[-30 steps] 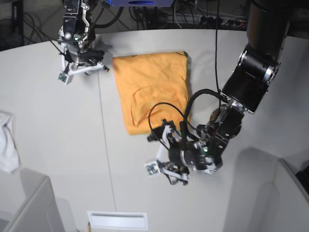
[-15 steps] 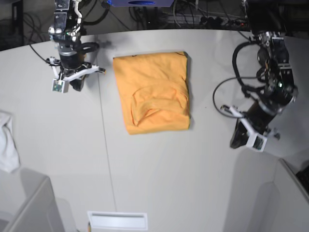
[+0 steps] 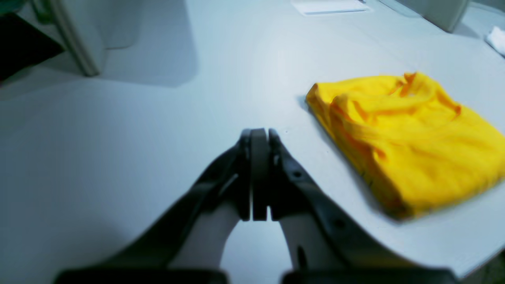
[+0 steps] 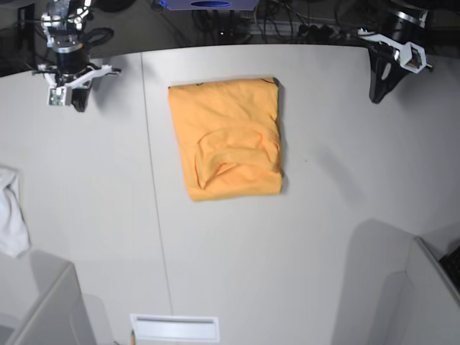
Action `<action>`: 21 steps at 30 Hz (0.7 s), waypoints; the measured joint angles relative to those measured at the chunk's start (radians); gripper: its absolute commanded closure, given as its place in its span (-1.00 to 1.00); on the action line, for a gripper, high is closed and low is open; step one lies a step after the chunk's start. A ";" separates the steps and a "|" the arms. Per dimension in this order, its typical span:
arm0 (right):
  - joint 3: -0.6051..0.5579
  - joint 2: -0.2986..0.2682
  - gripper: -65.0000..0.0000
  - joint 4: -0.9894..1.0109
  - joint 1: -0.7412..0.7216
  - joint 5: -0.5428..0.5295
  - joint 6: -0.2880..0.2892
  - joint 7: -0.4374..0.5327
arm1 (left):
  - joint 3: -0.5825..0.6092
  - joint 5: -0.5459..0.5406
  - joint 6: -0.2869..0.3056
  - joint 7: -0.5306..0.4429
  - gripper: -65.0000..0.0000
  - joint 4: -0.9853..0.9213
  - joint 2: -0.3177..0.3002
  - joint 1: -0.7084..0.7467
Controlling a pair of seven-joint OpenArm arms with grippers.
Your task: Fold the T-shirt properly
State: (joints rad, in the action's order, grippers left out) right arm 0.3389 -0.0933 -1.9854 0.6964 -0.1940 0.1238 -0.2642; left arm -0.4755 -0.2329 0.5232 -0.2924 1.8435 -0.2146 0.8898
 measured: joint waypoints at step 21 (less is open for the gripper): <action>-0.167 -0.005 1.00 0.542 0.310 -0.004 0.005 0.016 | 0.170 0.572 0.000 -0.057 1.00 -0.808 0.165 -0.002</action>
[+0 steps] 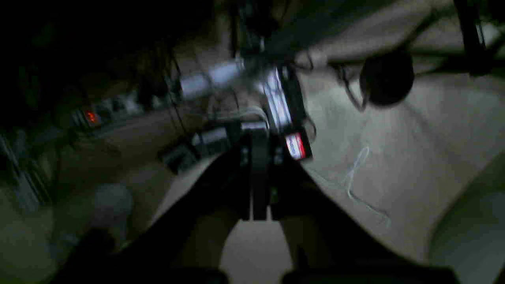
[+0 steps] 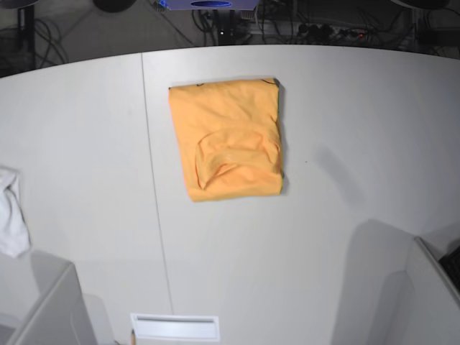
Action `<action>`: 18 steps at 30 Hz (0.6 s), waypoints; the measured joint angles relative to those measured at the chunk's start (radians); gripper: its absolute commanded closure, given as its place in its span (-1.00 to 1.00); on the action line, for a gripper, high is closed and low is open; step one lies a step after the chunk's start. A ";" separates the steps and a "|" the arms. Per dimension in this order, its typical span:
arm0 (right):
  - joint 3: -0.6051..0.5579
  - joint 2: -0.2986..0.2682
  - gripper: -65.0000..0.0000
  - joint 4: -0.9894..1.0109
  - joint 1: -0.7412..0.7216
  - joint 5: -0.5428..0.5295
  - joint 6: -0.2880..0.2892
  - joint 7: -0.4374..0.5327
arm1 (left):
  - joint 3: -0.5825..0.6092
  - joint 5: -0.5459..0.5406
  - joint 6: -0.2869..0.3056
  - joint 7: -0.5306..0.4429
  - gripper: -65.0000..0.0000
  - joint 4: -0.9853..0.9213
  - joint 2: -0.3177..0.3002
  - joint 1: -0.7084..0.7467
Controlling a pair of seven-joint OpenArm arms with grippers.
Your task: Fold the T-shirt properly
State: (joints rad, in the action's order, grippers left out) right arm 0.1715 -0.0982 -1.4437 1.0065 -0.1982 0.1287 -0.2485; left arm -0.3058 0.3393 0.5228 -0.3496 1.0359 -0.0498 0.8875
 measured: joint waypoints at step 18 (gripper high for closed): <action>-0.369 0.005 1.00 1.263 -0.627 0.004 -0.008 0.484 | 0.021 -0.003 -0.135 -0.019 1.00 -0.912 0.013 -0.562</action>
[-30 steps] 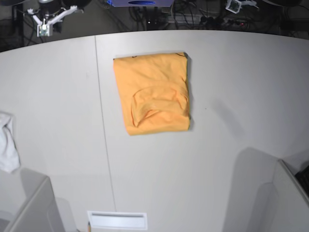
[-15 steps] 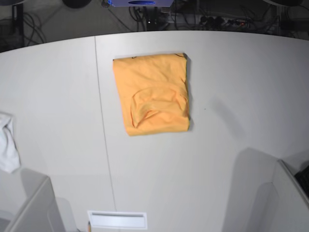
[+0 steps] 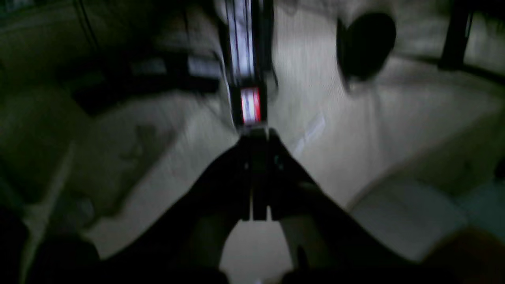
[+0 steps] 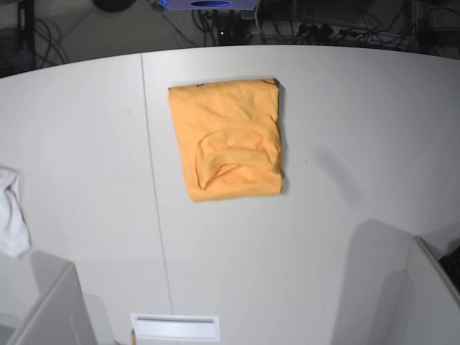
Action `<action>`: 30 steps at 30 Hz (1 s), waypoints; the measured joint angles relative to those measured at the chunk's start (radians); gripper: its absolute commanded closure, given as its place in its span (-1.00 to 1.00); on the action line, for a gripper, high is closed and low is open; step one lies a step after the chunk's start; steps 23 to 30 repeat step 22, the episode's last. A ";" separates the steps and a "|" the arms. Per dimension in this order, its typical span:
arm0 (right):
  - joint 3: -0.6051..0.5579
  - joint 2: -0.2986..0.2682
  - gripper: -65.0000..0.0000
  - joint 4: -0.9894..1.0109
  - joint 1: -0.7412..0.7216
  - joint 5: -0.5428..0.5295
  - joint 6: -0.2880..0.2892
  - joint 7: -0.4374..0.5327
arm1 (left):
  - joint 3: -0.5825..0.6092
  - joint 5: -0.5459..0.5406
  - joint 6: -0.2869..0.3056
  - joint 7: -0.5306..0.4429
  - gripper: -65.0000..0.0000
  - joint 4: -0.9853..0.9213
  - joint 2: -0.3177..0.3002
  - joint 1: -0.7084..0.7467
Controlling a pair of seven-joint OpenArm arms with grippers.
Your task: Fold the T-shirt properly
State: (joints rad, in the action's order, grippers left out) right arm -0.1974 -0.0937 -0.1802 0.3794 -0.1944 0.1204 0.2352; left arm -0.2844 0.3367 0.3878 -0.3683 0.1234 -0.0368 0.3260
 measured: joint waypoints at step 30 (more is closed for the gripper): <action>-0.084 0.023 1.00 0.092 -0.193 -0.001 -0.006 -0.014 | 0.000 0.000 -0.119 0.013 1.00 -0.002 0.052 -0.108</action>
